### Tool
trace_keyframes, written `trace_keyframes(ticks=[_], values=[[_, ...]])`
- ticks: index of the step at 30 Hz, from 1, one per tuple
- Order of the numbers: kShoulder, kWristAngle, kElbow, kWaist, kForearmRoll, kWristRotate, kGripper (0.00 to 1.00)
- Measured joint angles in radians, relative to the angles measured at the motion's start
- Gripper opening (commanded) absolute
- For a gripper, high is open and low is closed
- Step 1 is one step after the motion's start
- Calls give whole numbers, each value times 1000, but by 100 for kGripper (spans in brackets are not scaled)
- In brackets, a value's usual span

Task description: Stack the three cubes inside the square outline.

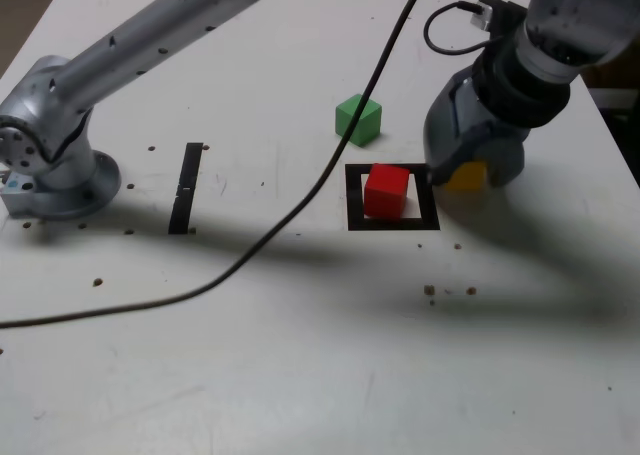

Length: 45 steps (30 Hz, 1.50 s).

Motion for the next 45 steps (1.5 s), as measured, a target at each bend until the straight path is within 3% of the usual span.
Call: trace_keyframes(ticks=[10, 16, 21, 26, 30, 45], values=[[-227, -14, 290, -101, 0, 56, 12], [-418, 14, 434, -148, -2, 75, 12], [-529, -8, 501, -154, -22, 77, 12], [-482, -51, 565, -154, -66, 90, 12], [-493, -59, 561, -153, -78, 102, 12], [-465, -91, 632, -136, -267, 167, 12]])
